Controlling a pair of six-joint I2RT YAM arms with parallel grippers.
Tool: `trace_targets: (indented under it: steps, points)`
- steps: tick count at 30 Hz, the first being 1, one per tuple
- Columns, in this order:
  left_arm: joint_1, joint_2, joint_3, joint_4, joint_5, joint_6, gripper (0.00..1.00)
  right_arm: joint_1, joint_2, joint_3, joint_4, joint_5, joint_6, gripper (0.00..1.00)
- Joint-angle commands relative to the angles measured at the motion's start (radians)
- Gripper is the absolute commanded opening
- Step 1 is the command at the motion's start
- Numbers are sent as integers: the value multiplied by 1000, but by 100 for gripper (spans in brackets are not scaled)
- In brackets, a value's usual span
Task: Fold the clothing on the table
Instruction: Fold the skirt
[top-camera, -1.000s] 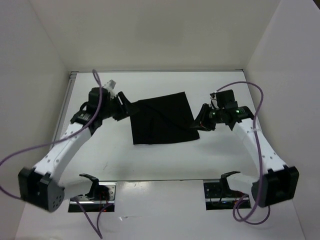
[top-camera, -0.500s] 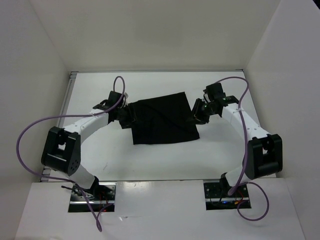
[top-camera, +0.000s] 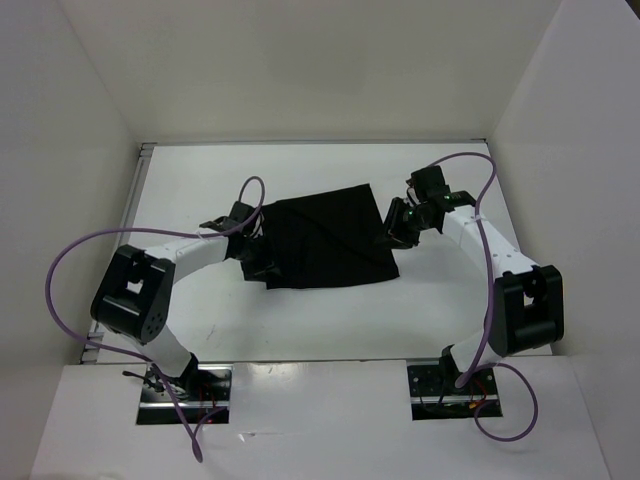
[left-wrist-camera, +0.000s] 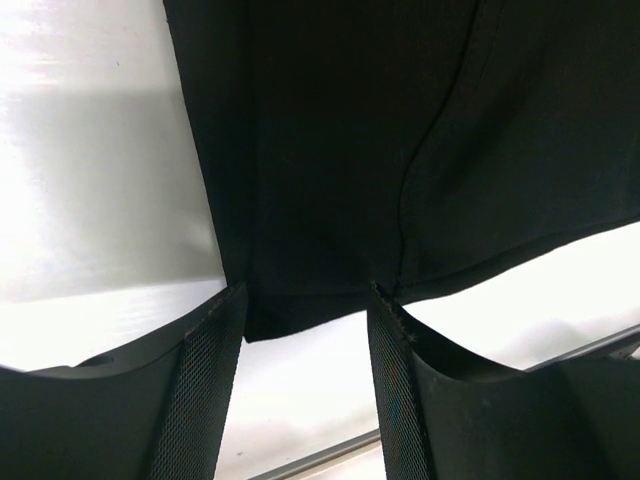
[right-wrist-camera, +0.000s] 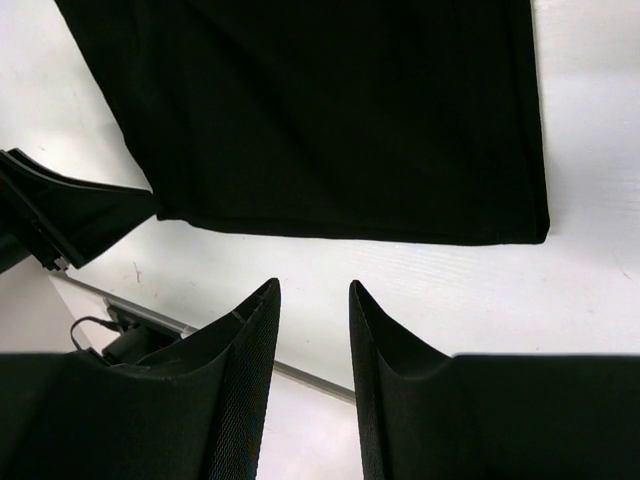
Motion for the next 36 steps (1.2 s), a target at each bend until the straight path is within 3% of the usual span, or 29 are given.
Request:
trace_targets:
  steps: [1, 8, 10, 13, 14, 15, 28, 36]
  points:
    - [3, 7, -8, 36, -11, 11, 59, 7, -21, 12, 23, 13, -16, 39]
    - [-6, 48, -40, 87, -2, 2, 44, 7, -31, 12, 4, 13, -16, 39]
    - [-6, 59, -49, 96, -2, 2, 30, 7, -31, 12, 4, 13, -16, 39]
    - [-15, 59, -49, 96, -13, 2, 17, 7, -31, 12, 4, 13, -16, 39]
    - [-15, 59, -49, 96, -13, 2, 5, 7, -31, 12, 4, 13, -16, 39]
    - [-15, 50, -49, 84, -13, 2, 0, 7, -31, 12, 4, 13, -16, 39]
    - [-38, -265, 72, -76, 75, 11, 0, 7, -31, 12, 13, 13, -25, 39]
    - [-70, -443, -110, -108, 167, -44, 0, 16, -11, 2, 13, 13, -34, 39]
